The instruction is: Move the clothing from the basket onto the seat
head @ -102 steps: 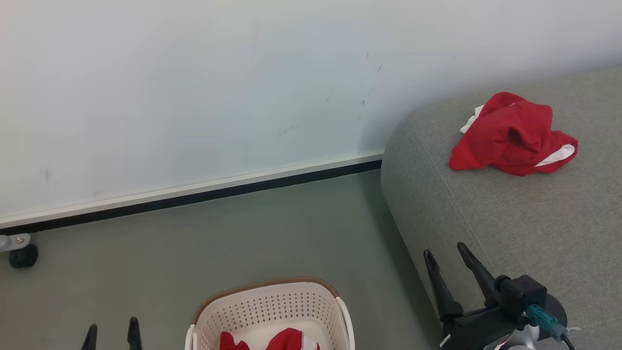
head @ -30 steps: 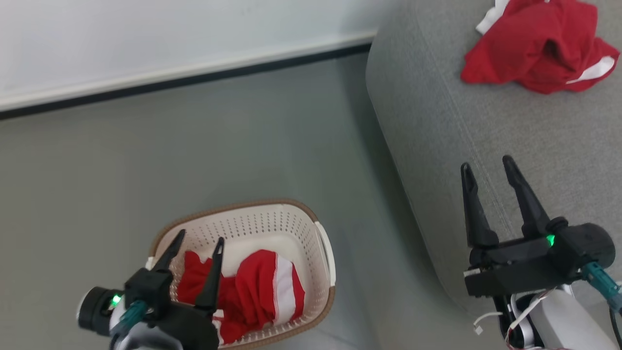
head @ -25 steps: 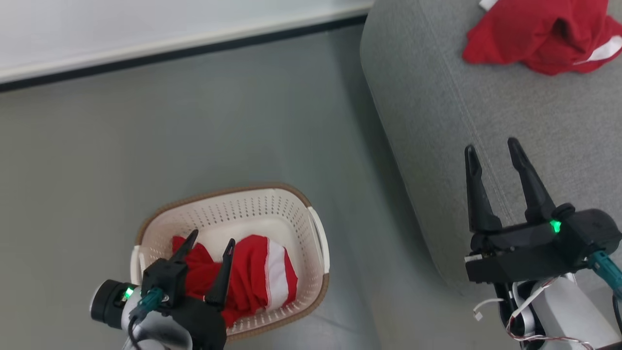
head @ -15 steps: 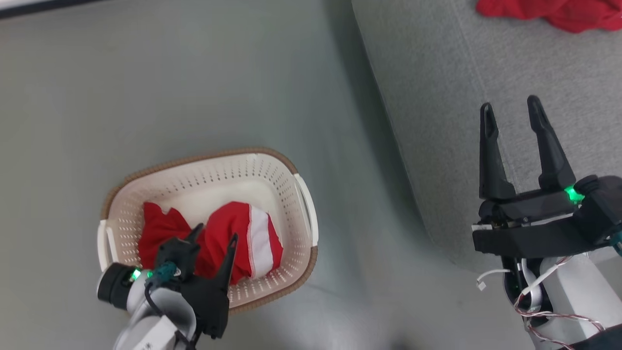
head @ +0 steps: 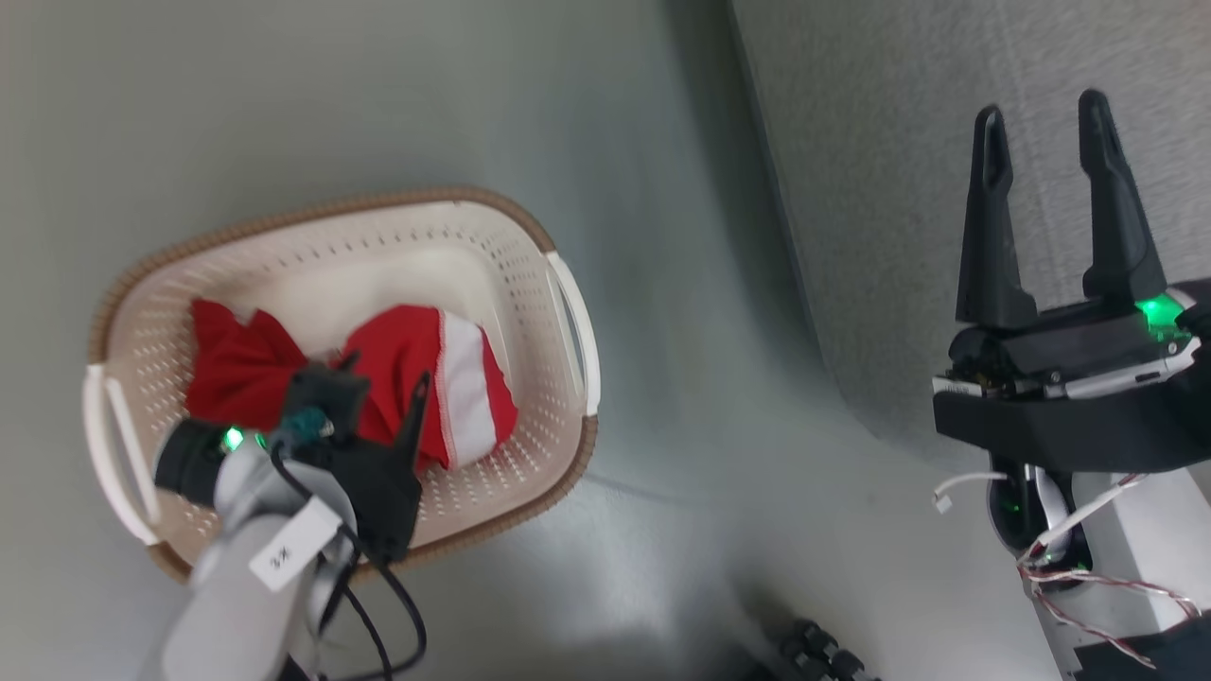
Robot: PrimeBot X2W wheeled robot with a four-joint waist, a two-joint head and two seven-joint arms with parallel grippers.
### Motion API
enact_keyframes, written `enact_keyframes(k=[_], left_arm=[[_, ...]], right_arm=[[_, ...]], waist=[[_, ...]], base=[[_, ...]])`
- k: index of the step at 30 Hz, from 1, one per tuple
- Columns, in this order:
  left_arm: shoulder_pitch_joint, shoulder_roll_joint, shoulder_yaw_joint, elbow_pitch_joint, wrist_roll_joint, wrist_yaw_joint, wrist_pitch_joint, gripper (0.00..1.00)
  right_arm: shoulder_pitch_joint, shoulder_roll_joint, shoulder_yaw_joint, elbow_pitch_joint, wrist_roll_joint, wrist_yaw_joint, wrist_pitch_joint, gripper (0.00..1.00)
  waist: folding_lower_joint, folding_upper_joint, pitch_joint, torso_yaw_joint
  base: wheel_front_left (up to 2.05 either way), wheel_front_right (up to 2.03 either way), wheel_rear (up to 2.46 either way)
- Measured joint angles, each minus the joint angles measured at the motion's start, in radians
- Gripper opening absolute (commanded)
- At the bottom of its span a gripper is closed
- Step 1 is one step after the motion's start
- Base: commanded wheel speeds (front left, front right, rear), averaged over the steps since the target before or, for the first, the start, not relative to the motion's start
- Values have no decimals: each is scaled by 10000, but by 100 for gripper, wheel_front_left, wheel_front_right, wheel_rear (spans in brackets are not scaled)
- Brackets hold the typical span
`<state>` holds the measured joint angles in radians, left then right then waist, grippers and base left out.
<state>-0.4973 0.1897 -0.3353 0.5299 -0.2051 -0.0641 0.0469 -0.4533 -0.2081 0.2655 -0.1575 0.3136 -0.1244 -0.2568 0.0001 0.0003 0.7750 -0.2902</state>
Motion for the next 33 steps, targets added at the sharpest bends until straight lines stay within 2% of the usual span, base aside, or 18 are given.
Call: enact_keyframes(k=[7,13,20,30,33], left_arm=[[-929,355,121,612,167,-67,127,100],[-1262,322,23,1258,257,-79,127,100],[-1740,401,33,1799,449,-42,-50,100],[-2393,460,-21,2452,849,387,-232,100],[-2392,449,-17,2765,848,389,-222,100]], right_arm=[[-514,326,-8,-102,-65,0,0,100],[-503,558,-15,73,-140,12,0,100],[-496,675,-115,146,-192,98,0,100],[-434,813,-284,230,-418,190,-2,100],[-429,886,-288,251,-422,199,0,100]], waist=[[0,0,1017,-219],[-1,-1,1602,-437],[-1,-1,1831,-626],[-1,-2,1988,-638],[-3,-3,2008,-632]], base=[[0,0,0],[0,0,0],[0,0,0],[0,0,0],[0,0,0]])
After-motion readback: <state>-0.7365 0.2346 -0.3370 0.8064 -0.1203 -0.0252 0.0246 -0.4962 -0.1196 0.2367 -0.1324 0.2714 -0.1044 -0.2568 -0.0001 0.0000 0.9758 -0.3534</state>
